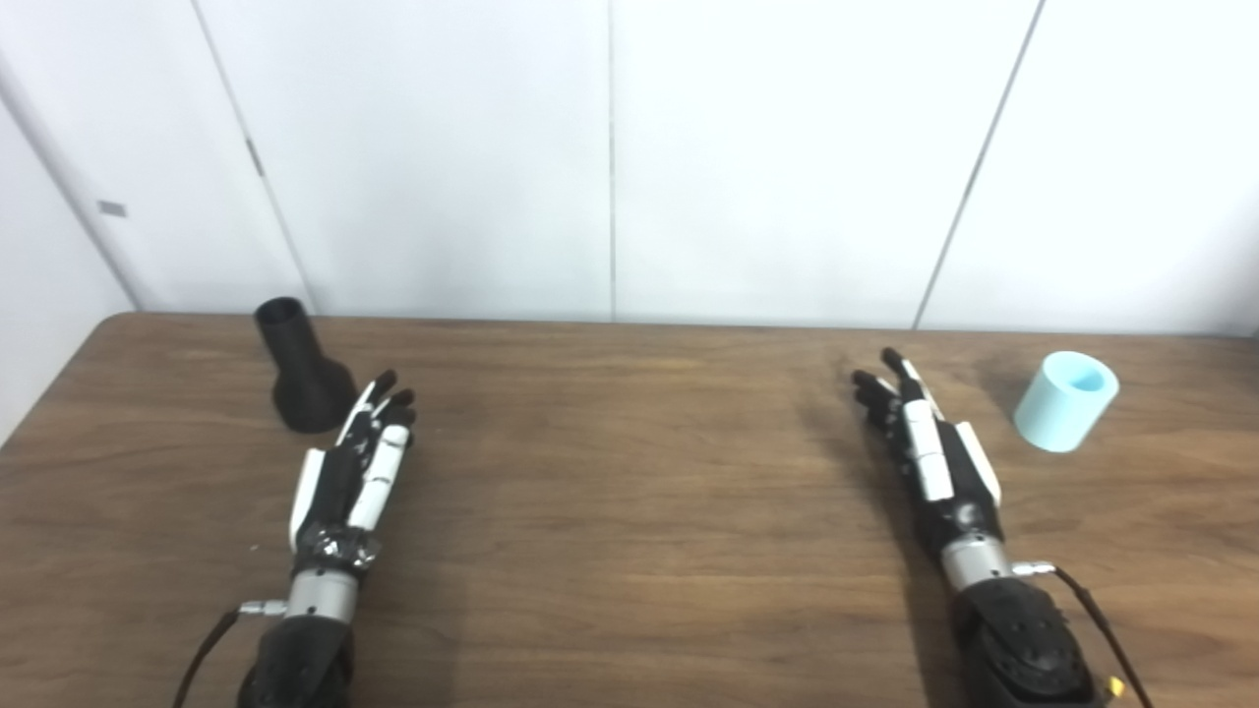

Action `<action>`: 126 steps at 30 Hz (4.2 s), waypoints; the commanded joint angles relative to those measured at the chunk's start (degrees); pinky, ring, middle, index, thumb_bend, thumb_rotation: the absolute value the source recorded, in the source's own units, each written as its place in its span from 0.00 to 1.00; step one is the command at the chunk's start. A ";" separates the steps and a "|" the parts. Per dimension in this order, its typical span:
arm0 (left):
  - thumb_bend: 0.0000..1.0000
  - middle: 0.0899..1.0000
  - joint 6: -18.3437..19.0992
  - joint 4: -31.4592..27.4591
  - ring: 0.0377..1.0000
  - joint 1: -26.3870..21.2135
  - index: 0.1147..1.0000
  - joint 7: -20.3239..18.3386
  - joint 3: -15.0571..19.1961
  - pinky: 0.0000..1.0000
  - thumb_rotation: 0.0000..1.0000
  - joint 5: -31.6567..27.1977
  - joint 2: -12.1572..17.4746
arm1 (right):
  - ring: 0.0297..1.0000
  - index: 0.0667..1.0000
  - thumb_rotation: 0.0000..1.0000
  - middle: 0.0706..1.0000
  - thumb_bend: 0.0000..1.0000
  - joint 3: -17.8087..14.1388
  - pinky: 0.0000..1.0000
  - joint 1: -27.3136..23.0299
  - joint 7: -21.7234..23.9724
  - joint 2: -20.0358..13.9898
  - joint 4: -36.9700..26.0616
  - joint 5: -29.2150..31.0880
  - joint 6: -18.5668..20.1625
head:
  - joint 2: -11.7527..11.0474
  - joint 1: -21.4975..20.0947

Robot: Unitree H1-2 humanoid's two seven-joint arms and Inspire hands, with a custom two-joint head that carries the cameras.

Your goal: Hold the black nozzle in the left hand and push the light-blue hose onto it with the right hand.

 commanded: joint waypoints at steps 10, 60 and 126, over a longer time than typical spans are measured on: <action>0.42 0.92 0.62 0.21 0.94 0.70 0.97 0.51 -2.50 0.92 0.68 2.32 -1.69 | 0.90 0.95 1.00 0.87 0.42 -1.48 0.92 0.04 1.58 -1.43 2.14 2.28 0.22 | -1.86 5.48; 0.89 0.68 19.59 -24.91 0.66 0.35 0.77 6.34 8.69 0.71 0.07 13.91 5.82 | 0.89 0.95 1.00 0.86 0.42 -2.20 0.94 0.52 2.44 -0.81 -0.08 4.05 2.94 | -2.68 10.43; 1.00 0.89 27.47 12.40 0.85 -23.78 0.85 -0.07 -9.24 0.63 0.14 33.98 18.52 | 0.82 0.92 1.00 0.79 0.43 -1.54 0.85 1.98 1.27 -1.25 -6.70 1.97 7.29 | 2.46 9.52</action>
